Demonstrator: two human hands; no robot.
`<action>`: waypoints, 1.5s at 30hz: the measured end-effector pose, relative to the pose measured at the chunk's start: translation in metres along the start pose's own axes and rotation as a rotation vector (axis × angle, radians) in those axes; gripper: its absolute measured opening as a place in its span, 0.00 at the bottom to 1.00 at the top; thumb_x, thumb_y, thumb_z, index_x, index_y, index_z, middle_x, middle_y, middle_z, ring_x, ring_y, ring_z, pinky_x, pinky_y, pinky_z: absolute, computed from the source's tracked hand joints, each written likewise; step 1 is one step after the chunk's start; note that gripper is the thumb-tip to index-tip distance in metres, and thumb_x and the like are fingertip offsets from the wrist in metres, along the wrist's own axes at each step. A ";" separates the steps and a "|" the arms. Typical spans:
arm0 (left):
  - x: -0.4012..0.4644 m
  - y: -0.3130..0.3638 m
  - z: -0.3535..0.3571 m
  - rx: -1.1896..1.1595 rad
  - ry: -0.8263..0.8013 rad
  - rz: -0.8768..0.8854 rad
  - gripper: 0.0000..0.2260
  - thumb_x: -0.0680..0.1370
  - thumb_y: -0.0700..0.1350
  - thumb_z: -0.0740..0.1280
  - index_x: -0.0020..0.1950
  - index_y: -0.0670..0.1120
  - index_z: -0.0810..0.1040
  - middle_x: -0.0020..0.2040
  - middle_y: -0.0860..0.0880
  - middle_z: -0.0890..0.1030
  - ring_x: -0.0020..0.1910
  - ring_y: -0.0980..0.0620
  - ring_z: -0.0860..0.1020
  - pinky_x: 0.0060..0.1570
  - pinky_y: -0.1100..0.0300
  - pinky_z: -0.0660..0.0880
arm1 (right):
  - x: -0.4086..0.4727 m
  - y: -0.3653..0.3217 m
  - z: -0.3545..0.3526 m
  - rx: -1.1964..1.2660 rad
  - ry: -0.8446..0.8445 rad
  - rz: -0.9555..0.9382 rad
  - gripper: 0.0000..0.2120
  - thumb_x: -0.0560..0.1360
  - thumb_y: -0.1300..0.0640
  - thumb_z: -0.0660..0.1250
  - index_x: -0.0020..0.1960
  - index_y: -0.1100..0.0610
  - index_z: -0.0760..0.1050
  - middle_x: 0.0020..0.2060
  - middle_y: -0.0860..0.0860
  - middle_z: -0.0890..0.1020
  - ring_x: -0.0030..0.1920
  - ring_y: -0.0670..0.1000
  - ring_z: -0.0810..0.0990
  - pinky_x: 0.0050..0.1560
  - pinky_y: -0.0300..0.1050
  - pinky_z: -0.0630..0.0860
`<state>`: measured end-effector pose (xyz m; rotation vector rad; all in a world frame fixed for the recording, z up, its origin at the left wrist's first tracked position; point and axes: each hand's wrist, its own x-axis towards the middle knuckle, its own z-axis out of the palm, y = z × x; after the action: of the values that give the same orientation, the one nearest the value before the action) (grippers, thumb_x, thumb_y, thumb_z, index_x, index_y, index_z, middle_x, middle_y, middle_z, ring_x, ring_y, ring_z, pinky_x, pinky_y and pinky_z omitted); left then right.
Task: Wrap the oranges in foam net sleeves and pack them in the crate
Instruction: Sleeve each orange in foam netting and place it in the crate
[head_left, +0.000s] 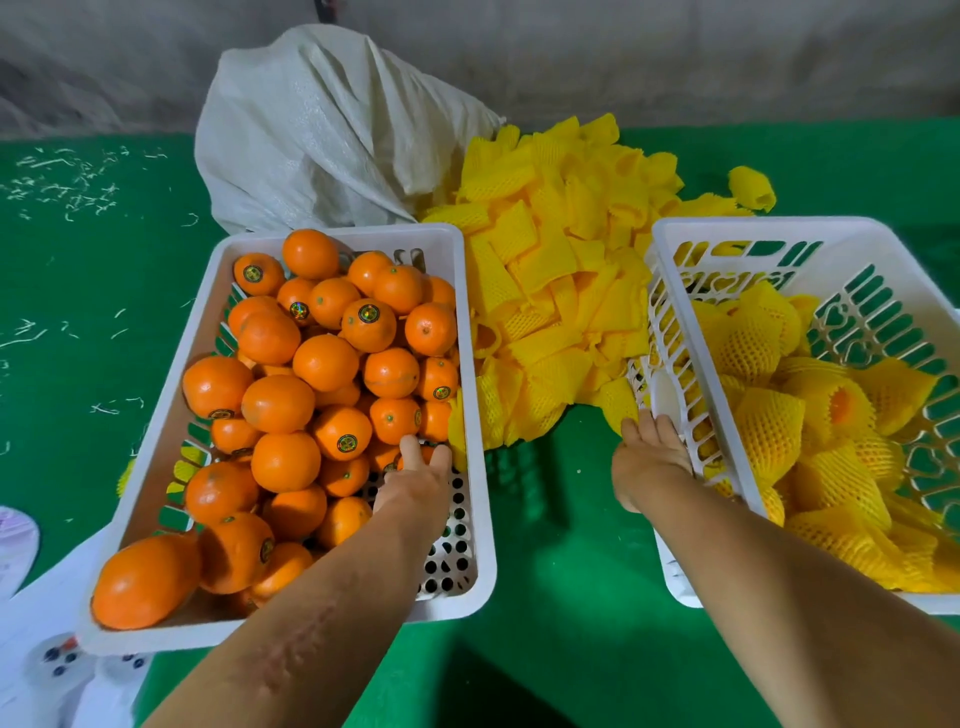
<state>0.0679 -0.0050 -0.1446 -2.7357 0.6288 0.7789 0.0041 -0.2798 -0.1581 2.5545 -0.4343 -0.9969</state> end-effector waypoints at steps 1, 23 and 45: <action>0.000 0.001 -0.001 -0.028 0.005 0.006 0.26 0.84 0.38 0.59 0.82 0.48 0.59 0.76 0.40 0.61 0.67 0.38 0.74 0.51 0.52 0.77 | 0.002 0.001 0.002 0.058 0.008 -0.022 0.31 0.79 0.49 0.67 0.80 0.53 0.65 0.83 0.53 0.50 0.82 0.63 0.42 0.80 0.59 0.43; -0.016 0.005 -0.036 0.074 -0.025 0.078 0.28 0.82 0.45 0.68 0.81 0.48 0.63 0.70 0.42 0.66 0.60 0.41 0.78 0.52 0.49 0.82 | 0.002 -0.008 0.006 0.524 0.072 0.048 0.28 0.81 0.46 0.67 0.76 0.57 0.69 0.76 0.53 0.63 0.74 0.59 0.60 0.76 0.53 0.60; -0.083 0.057 -0.065 -0.805 0.776 0.416 0.31 0.76 0.60 0.74 0.76 0.54 0.67 0.67 0.52 0.64 0.53 0.57 0.74 0.40 0.61 0.80 | -0.002 -0.020 0.035 0.699 0.105 0.106 0.35 0.79 0.46 0.66 0.81 0.52 0.56 0.80 0.56 0.50 0.80 0.61 0.50 0.79 0.59 0.57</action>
<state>0.0073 -0.0481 -0.0510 -3.7248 1.2895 -0.0755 -0.0188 -0.2690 -0.1896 3.1187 -1.0261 -0.7526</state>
